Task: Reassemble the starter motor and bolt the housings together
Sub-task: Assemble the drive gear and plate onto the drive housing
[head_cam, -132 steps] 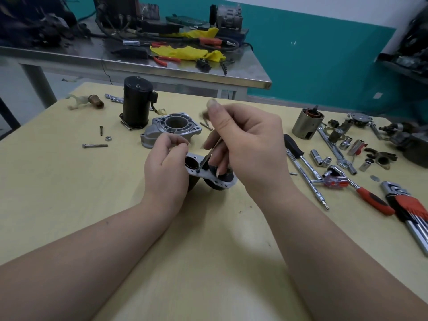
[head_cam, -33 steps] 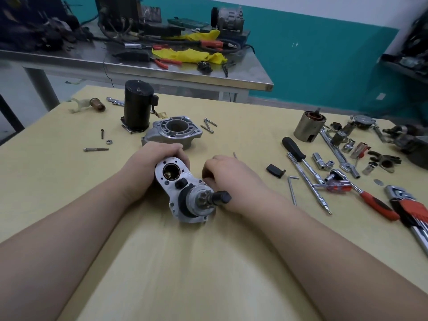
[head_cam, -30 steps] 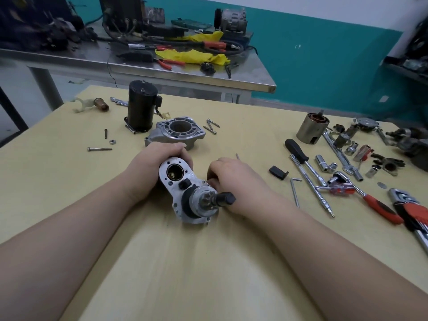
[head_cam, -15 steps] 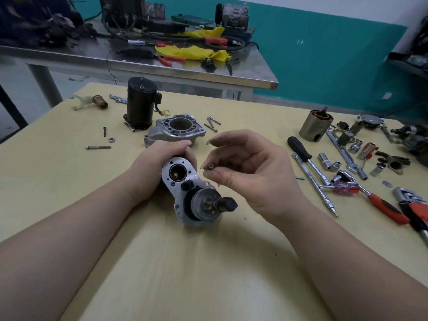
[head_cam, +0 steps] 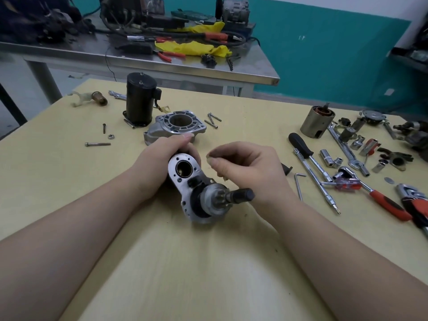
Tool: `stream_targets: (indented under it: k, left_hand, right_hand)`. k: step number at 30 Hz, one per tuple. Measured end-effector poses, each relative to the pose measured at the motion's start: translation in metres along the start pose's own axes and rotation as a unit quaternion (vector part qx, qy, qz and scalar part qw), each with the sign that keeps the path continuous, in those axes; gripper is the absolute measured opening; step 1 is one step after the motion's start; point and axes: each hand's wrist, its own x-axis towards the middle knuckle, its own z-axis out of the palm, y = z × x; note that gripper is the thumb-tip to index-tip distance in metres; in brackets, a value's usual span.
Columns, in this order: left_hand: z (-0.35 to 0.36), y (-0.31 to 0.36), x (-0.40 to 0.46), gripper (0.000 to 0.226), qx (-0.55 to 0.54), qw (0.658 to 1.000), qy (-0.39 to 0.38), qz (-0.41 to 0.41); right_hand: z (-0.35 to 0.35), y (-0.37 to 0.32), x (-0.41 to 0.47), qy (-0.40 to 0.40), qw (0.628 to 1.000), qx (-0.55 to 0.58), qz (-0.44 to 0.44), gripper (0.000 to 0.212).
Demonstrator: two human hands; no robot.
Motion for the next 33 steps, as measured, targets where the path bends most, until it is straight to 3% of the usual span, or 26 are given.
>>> stream_targets:
  k: [8, 15, 23, 33]
  left_hand:
    - [0.009, 0.003, -0.003, 0.062, 0.017, 0.999, 0.007, -0.028]
    - [0.009, 0.004, -0.006, 0.064, 0.035, 0.999, 0.016, -0.019]
    - [0.014, 0.006, -0.005, 0.063, 0.021, 0.999, 0.027, -0.016]
    - [0.014, 0.005, -0.004, 0.062, 0.022, 0.999, 0.029, -0.021]
  right_hand:
    - [0.003, 0.011, 0.008, 0.034, 0.977, 0.162, 0.132, 0.013]
    - [-0.004, 0.018, 0.008, 0.043, 0.995, -0.003, 0.093, 0.008]
    - [-0.011, 0.005, 0.006, -0.072, 0.991, 0.056, 0.098, 0.015]
    - [-0.004, 0.0, 0.007, -0.074, 0.994, -0.032, 0.078, 0.01]
